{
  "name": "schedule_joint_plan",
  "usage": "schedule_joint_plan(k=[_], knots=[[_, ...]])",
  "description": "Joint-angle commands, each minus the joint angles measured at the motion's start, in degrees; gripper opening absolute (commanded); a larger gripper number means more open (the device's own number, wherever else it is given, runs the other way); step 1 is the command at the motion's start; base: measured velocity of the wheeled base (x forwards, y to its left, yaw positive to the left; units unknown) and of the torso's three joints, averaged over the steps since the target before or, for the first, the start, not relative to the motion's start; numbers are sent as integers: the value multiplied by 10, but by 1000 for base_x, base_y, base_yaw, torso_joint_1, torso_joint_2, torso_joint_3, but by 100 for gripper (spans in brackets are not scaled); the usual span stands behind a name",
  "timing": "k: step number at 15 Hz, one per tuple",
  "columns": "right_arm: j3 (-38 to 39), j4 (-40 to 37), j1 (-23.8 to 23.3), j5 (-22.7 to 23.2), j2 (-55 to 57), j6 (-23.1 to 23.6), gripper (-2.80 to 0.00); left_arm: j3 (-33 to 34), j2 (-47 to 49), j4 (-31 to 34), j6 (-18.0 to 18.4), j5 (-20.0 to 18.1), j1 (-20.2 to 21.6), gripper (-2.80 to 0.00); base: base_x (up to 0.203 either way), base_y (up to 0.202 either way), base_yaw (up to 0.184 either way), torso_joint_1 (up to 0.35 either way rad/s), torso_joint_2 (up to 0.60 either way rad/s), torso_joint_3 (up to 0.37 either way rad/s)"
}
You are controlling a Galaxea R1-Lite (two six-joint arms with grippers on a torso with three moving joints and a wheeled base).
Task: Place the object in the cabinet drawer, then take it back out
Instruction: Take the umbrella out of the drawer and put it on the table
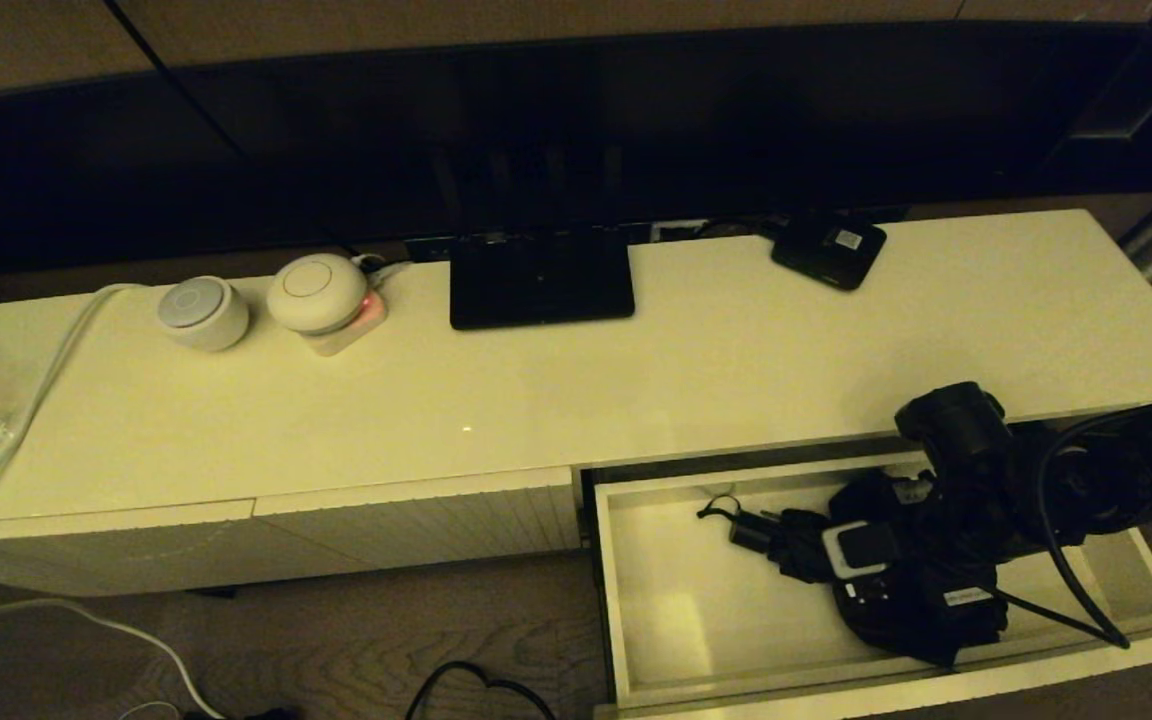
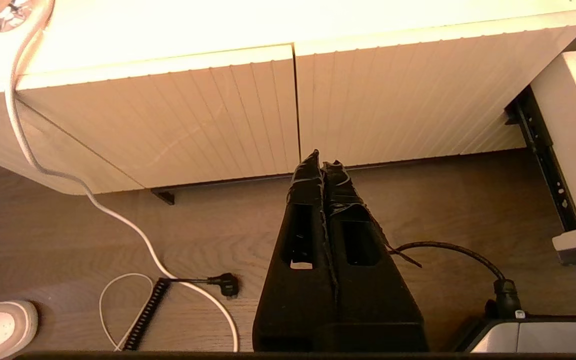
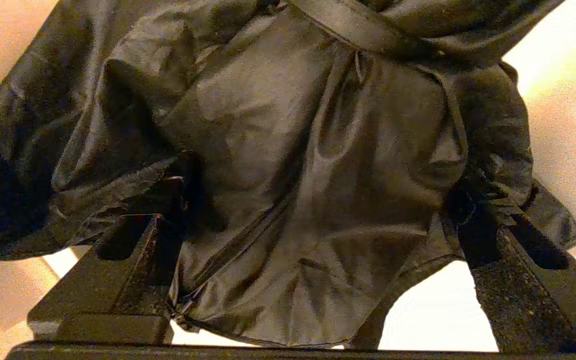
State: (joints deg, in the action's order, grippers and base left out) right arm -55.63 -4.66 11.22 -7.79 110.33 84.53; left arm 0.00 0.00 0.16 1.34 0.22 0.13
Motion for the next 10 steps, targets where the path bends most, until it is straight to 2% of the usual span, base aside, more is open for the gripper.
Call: schedule_joint_plan(k=[1, 2, 3, 10], knots=[[0, -1, 0, 0, 4, 5, 0, 2, 0, 0, 0, 0, 0, -280, 0, 0, 0, 0, 0, 0], [1, -1, 0, 0, 2, 5, 0, 2, 0, 0, 0, 0, 0, -280, 0, 0, 0, 0, 0, 0], [2, -1, 0, 0, 1, 5, -280, 2, 0, 0, 0, 0, 0, -280, 0, 0, 0, 0, 0, 0], [5, -1, 0, -1, -4, 5, -280, 2, 0, 0, 0, 0, 0, -280, 0, 0, 0, 0, 0, 0]])
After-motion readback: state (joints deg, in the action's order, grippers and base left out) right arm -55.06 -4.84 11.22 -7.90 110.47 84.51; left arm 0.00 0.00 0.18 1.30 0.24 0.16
